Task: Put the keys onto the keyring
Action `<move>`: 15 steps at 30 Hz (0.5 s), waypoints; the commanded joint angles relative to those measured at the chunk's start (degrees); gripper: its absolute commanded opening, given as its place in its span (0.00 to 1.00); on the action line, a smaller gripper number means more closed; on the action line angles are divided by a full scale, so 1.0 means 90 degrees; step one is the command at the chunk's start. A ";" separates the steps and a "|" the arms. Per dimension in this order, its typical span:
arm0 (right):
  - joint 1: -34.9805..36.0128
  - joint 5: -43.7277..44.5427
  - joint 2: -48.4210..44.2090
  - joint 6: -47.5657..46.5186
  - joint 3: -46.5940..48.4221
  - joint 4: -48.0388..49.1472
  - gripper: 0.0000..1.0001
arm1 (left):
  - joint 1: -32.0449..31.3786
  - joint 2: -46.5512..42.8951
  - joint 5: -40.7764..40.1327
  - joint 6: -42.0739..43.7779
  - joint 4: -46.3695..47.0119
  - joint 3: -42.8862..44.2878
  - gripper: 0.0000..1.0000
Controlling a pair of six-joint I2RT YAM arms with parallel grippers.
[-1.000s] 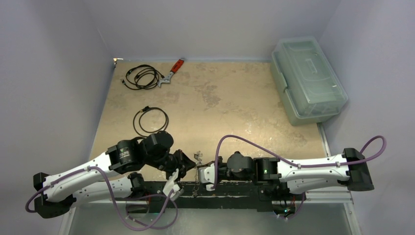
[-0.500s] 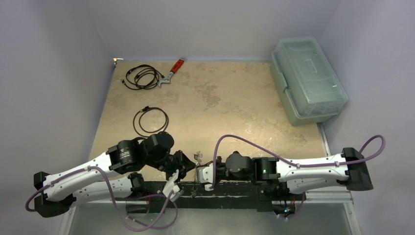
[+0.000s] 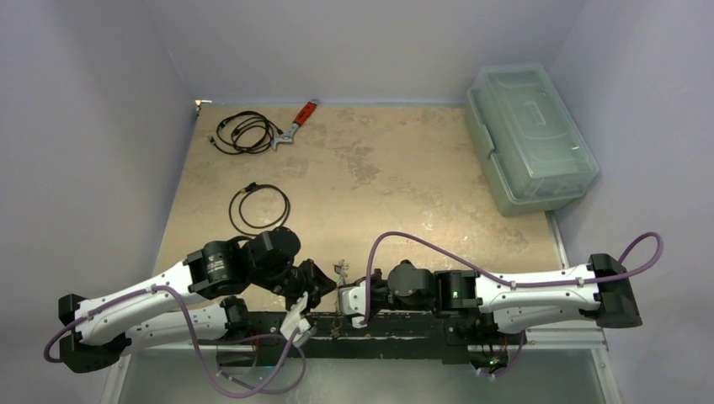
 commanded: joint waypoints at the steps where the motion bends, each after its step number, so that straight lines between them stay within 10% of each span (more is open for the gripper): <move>1: 0.0037 0.0092 -0.0098 0.0088 0.0371 0.0190 0.00 | -0.0035 0.0014 0.0042 -0.0023 -0.0026 0.0053 0.00; 15: 0.0037 0.0130 -0.0097 0.0106 0.0385 0.0190 0.00 | -0.0084 0.0133 0.0115 -0.0042 0.0070 -0.0002 0.00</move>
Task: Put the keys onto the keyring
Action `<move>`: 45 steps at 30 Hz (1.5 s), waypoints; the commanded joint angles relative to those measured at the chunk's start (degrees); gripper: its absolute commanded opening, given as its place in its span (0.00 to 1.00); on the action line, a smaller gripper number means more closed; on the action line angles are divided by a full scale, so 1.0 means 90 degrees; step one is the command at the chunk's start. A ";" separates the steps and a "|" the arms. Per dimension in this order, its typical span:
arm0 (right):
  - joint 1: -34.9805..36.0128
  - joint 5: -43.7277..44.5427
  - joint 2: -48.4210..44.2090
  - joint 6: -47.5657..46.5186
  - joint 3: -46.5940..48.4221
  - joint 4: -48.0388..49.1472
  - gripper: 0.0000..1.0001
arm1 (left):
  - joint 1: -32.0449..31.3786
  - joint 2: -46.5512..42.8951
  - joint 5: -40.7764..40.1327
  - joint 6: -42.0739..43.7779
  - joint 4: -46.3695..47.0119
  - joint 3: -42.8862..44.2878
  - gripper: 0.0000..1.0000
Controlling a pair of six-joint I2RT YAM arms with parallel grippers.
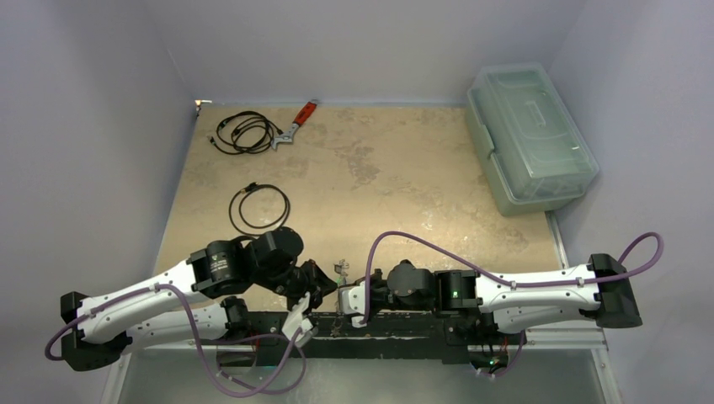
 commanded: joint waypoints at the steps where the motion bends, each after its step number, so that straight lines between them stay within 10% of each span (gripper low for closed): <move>1: 0.0037 0.0133 -0.0105 0.0058 0.0363 0.0271 0.00 | -0.0053 0.0029 0.0133 -0.0037 0.0063 -0.0003 0.00; 45: 0.0037 0.0296 -0.0391 0.0159 0.0306 0.0253 0.00 | -0.0065 -0.0330 -0.0375 -0.0255 0.0064 -0.0243 0.10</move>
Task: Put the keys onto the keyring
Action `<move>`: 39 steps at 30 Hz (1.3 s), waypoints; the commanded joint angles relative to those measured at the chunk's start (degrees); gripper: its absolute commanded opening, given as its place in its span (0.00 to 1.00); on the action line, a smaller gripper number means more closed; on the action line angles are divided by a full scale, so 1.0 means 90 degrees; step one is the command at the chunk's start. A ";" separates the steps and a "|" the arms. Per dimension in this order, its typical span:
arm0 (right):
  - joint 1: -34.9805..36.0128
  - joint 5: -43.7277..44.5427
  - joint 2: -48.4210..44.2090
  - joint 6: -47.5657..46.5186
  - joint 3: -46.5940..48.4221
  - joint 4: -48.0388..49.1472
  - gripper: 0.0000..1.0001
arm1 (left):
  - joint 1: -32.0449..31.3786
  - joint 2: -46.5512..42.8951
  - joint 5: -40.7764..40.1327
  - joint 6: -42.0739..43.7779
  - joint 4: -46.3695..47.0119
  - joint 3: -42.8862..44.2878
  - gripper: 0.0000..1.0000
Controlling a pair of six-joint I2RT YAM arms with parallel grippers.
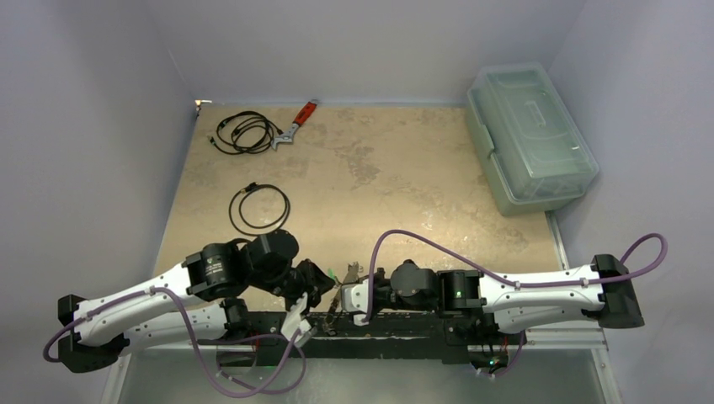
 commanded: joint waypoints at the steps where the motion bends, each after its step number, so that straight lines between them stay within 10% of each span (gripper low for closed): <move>1: 0.0020 0.0125 -0.0254 0.0065 0.0312 0.0317 0.00 | -0.0026 -0.0120 -0.0098 -0.0258 0.0000 -0.0116 0.14; 11: 0.0020 0.0159 -0.0272 0.0086 0.0274 0.0337 0.00 | -0.0026 -0.0658 -0.0634 -0.1303 0.0565 -0.0542 0.32; 33: 0.0020 0.1268 -0.0897 0.0399 -0.0973 0.2161 0.00 | 0.0246 -0.0808 -0.4583 -0.6962 0.4118 -0.1024 0.51; 39: 0.0020 0.1866 -0.1199 0.0446 -0.1153 0.2578 0.00 | 0.1721 -0.0697 -0.3032 -0.8005 0.4244 -0.0866 0.63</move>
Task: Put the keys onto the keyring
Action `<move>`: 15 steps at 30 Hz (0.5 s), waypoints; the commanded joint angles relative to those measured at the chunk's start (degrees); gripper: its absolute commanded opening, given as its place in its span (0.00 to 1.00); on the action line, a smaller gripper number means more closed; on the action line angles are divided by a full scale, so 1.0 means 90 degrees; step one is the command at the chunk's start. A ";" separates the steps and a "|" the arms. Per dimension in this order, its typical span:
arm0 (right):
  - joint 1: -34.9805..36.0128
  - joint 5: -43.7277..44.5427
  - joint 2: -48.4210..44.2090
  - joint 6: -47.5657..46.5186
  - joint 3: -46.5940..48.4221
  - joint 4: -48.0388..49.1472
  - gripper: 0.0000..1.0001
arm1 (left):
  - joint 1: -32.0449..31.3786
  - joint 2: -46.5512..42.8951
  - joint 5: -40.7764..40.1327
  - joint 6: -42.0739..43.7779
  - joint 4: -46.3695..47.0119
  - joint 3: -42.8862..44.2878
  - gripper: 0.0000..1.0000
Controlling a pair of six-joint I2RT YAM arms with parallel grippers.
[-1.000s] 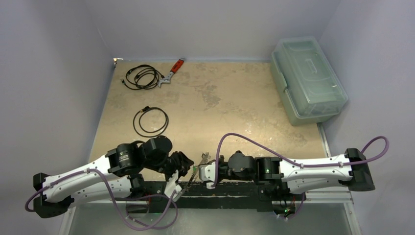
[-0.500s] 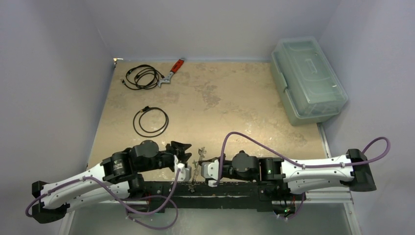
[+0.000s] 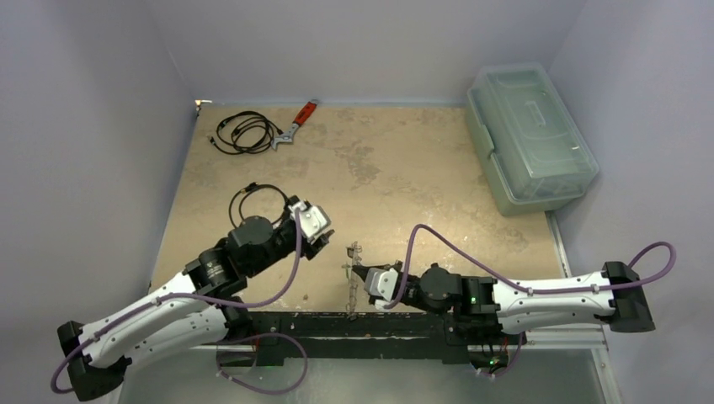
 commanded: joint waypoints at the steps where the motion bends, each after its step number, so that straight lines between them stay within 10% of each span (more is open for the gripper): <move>1: 0.0020 0.0732 -0.0299 0.0177 -0.0001 0.1003 0.00 | 0.1078 -0.0178 0.1182 -0.1206 0.0596 0.0182 0.65; 9: -0.0195 0.1117 -0.0360 0.0811 0.0266 0.0554 0.00 | 0.1851 -0.0488 0.3061 -0.1482 0.1447 -0.0271 0.70; 15: -0.1150 -0.0362 -0.0679 0.1703 0.0516 0.0006 0.00 | 0.1944 -0.0481 0.3931 -0.1482 0.1813 -0.0308 0.68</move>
